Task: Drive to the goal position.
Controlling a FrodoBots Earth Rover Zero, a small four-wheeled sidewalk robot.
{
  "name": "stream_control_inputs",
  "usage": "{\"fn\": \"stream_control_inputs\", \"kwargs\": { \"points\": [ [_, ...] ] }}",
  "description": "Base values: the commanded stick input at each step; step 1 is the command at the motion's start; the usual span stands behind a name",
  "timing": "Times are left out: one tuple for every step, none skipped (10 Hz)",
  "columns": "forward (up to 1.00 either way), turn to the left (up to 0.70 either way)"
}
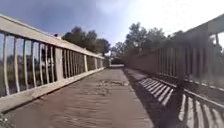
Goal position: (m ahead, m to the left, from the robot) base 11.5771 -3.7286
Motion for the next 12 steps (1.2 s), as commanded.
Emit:
{"fn": "stream_control_inputs", "kwargs": {
  "points": [
    [0.7, 0.0],
    [0.7, 0.0],
    [0.7, 0.0],
    [0.7, 0.0],
    [0.7, 0.0],
    [0.7, 0.0],
    [0.7, 0.0],
    [0.7, 0.0],
    [0.7, 0.0],
    [0.7, 0.0],
    [0.7, 0.0],
    [0.7, 0.0]
  ]
}}
